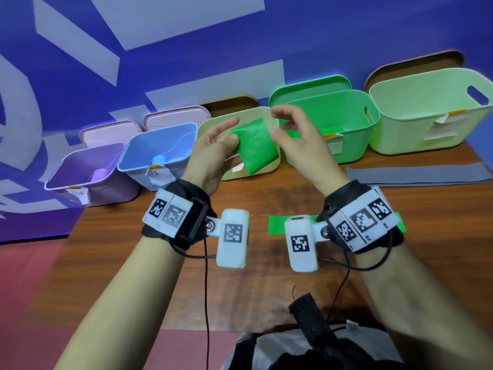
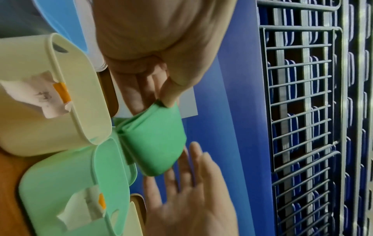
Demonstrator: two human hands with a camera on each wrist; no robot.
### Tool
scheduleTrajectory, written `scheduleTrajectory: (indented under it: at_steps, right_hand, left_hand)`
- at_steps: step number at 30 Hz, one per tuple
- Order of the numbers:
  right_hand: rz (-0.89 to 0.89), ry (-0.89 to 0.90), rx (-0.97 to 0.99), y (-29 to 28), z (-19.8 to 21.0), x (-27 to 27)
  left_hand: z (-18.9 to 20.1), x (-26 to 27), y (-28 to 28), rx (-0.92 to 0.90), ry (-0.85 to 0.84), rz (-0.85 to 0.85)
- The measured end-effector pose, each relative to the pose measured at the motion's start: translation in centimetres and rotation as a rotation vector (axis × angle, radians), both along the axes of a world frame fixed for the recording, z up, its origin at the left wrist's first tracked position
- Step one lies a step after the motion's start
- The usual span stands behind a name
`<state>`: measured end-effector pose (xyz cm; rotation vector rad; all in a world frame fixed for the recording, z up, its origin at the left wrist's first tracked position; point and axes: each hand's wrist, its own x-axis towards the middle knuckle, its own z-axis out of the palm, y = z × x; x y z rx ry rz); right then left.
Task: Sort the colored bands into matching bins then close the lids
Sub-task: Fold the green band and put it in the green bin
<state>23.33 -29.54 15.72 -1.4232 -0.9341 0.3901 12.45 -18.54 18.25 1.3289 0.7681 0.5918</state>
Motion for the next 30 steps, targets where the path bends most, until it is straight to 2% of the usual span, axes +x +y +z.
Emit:
scheduleTrajectory:
  at_steps: [2,7,10,13,16,22,24,28,30]
  right_hand:
    - [-0.016,-0.001,-0.120,1.3,-0.1,0.2]
    - [-0.038,-0.376,-0.262,2.6,0.0,0.2]
    - [-0.080,-0.591,-0.301,2.6,0.2,0.2]
    - [-0.076,-0.728,-0.340,2.6,0.3,0.1]
    - [-0.020,-0.736,-0.334,2.7,0.4,0.3]
    - [0.000,-0.578,-0.276,4.0,0.8,1.1]
    - [-0.008,-0.491,-0.284,4.6,1.4,1.5]
    - [0.012,-0.296,-0.410,5.7,2.6,2.1]
    - [0.013,-0.285,-0.460,6.0,3.2,2.2]
  left_hand:
    - [-0.2,0.5,-0.4,-0.072,-0.069,0.024]
    - [-0.6,1.9,-1.3,-0.282,-0.254,0.061]
    - [-0.9,2.4,-1.3,-0.466,-0.418,0.022]
    - [-0.8,2.8,-1.5,-0.542,-0.513,-0.036]
    - [-1.0,2.9,-1.1,-0.573,-0.545,-0.066]
    - [-1.7,3.0,0.8,-0.629,-0.566,-0.088]
    - [-1.9,3.1,2.0,-0.552,-0.480,-0.059]
    - [-1.5,3.0,3.9,-0.071,-0.102,-0.060]
    - [-1.0,2.9,4.8,0.070,-0.017,-0.096]
